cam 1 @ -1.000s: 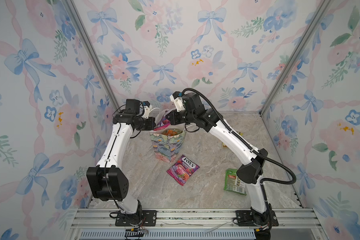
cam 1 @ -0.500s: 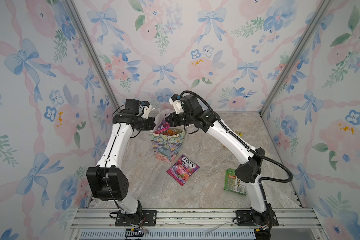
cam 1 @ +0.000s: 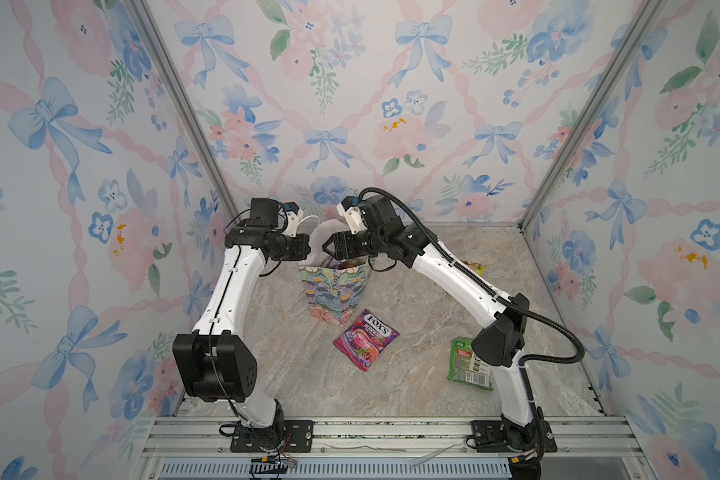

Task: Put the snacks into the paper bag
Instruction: 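Raise the right gripper from the bag and move to the FOX'S Berries bag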

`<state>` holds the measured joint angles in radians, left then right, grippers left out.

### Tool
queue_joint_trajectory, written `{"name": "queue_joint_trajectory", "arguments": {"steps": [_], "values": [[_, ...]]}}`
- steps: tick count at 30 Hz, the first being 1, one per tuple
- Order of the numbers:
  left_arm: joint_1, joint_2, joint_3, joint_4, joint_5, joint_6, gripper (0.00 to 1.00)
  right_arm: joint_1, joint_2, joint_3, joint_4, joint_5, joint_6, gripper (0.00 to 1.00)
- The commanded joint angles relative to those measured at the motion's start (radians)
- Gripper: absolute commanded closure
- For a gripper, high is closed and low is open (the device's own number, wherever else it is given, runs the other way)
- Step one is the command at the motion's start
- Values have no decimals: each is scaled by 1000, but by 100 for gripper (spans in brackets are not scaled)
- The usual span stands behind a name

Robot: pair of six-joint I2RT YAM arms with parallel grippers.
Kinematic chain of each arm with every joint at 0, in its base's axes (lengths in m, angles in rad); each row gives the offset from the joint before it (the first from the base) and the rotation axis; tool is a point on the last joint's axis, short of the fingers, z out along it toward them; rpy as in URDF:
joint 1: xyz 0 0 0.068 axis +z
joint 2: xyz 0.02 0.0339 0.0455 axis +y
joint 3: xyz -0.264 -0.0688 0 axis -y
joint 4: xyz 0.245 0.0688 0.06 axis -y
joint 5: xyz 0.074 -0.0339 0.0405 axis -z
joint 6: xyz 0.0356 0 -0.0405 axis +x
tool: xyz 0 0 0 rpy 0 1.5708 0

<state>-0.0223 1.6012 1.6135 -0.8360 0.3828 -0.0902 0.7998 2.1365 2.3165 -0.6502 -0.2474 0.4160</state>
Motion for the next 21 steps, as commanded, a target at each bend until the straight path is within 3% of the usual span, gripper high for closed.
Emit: {"name": "queue_joint_trajectory", "arguments": {"steps": [1,5,10,13,16,21], "values": [[12,-20,-15,-23,8,9,100,5,-106,-13,32,35,-29,18],[12,-17,-14,-23,10,10,100,7,-183,-80,54,104,-50,9],[12,-17,-15,-24,8,10,100,7,-314,-221,86,210,-72,5],[12,-17,-16,-23,6,10,100,7,-414,-386,122,279,-65,0],[10,-17,-17,-23,2,12,100,8,-543,-588,157,328,-27,3],[13,-17,-18,-23,-1,10,100,12,-760,-981,232,424,138,3]]}}
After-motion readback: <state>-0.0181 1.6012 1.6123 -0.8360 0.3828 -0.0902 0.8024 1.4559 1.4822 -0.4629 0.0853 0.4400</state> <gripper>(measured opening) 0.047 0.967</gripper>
